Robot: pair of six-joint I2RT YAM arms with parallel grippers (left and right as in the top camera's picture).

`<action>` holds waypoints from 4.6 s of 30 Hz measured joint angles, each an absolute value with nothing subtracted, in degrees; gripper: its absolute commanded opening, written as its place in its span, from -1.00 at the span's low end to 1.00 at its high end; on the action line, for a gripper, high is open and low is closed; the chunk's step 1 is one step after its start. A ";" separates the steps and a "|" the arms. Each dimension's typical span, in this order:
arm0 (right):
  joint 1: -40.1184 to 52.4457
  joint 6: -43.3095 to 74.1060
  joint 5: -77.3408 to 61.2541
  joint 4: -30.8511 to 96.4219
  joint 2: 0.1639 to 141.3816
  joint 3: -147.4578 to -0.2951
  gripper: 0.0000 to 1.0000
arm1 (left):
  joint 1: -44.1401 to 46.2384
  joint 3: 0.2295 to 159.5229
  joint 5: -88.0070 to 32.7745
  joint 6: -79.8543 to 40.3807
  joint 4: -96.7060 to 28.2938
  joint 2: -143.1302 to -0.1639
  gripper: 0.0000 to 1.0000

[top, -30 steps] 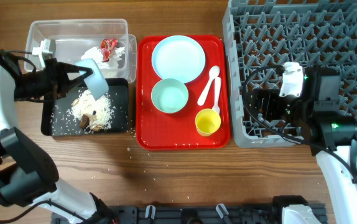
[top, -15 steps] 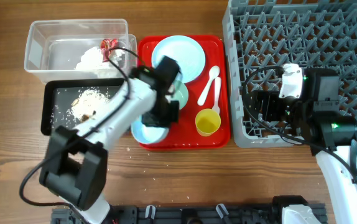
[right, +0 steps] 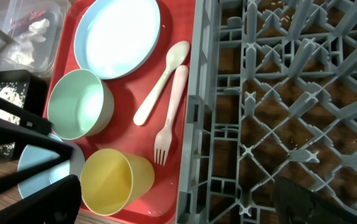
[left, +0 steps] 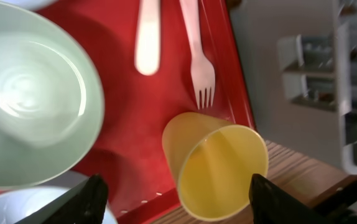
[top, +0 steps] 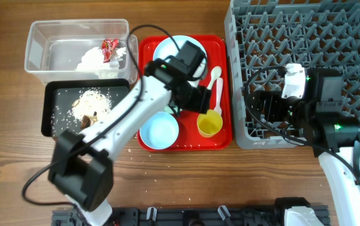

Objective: Sort waste into correct bins and load items into the dishwasher rack
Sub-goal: 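Set the empty blue bowl back on the red tray, then grasp the yellow cup with the left gripper and lift it, then hand the yellow cup from the left gripper to the right gripper, then place the yellow cup in the dish rack with the right gripper, then grasp the mint bowl with the right gripper and place it in the rack, then grasp the blue bowl with the right gripper and place it in the rack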

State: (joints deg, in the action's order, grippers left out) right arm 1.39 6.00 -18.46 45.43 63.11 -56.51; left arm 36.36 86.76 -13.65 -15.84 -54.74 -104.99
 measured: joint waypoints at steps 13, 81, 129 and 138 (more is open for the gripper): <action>1.30 7.31 -35.48 40.07 63.13 -56.40 0.99 | 28.16 93.25 -34.83 -16.19 -58.46 -112.07 -0.92; 6.02 16.40 -7.97 68.34 84.18 -89.08 0.66 | 15.11 100.20 -5.48 -19.25 -64.66 -107.81 0.33; 16.05 -14.28 58.81 -0.38 124.51 -92.05 -0.40 | -2.66 100.66 -0.69 -24.36 -67.83 -100.90 1.00; 23.00 -14.76 56.36 7.25 124.16 -92.07 0.08 | -2.66 100.66 -0.69 -24.36 -67.81 -100.90 1.00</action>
